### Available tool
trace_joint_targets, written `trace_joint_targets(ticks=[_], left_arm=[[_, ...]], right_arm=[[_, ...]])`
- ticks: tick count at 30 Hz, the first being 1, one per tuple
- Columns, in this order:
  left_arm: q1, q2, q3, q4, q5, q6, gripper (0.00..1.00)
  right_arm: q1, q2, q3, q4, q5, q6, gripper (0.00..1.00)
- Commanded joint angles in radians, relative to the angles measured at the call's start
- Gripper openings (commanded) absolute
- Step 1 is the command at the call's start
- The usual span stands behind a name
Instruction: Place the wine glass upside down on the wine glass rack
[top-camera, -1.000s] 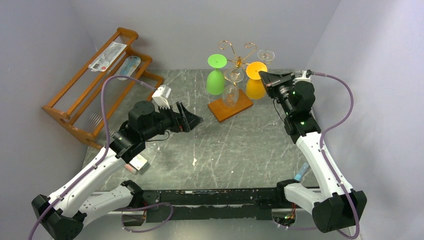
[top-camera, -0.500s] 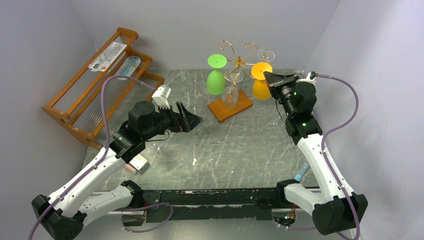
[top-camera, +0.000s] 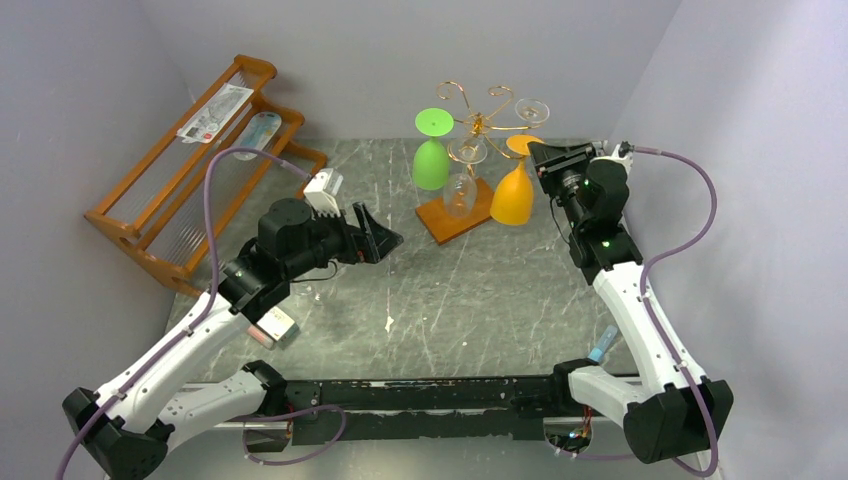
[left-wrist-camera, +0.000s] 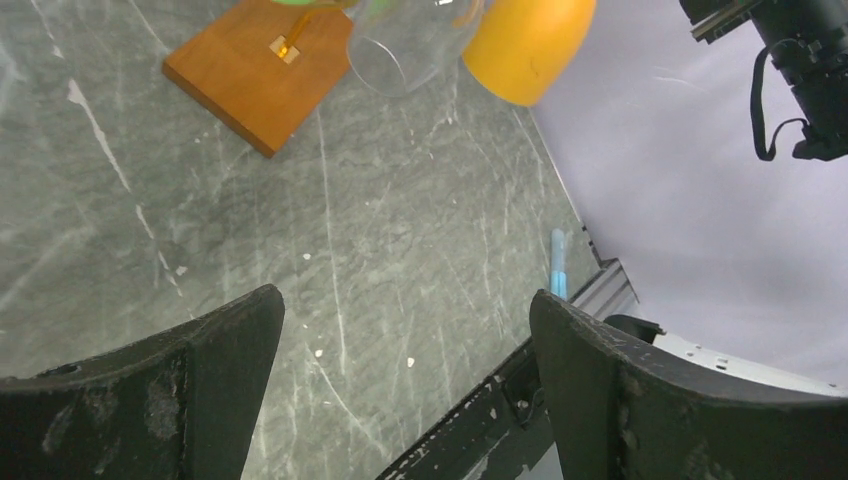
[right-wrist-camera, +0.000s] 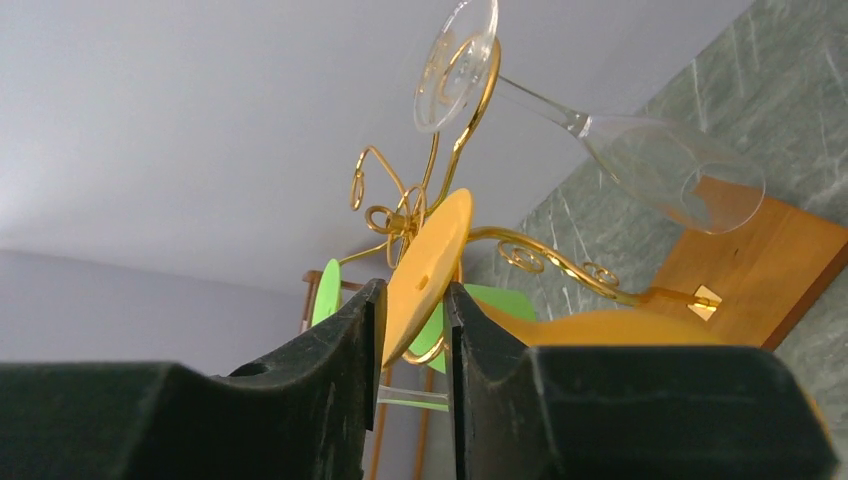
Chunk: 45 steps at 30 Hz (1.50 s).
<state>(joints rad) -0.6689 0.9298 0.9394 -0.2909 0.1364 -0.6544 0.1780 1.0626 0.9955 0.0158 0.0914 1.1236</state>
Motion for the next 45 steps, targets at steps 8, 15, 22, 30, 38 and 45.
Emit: trace_joint_targets(ticks=[8, 15, 22, 30, 38, 45], left_arm=[[-0.002, 0.006, 0.168, -0.183, -0.196, 0.174, 0.97], [-0.003, -0.002, 0.251, -0.316, -0.372, 0.29, 0.97], [-0.003, 0.059, 0.218, -0.425, -0.444, 0.272, 0.9], [-0.003, 0.138, 0.153, -0.508, -0.516, 0.191, 0.63], [-0.002, 0.182, 0.113, -0.53, -0.537, 0.168, 0.65], [-0.002, 0.219, 0.083, -0.53, -0.563, 0.162, 0.62]], right_arm=[[-0.009, -0.07, 0.02, -0.091, 0.071, -0.064, 0.41], [-0.009, -0.156, -0.011, -0.145, 0.043, -0.175, 0.5], [-0.009, -0.294, -0.033, -0.281, 0.033, -0.318, 0.5], [-0.009, -0.361, -0.085, -0.405, 0.096, -0.443, 0.51], [-0.008, -0.324, -0.112, -0.402, 0.04, -0.443, 0.5], [-0.009, -0.311, -0.122, -0.394, 0.016, -0.425, 0.5]])
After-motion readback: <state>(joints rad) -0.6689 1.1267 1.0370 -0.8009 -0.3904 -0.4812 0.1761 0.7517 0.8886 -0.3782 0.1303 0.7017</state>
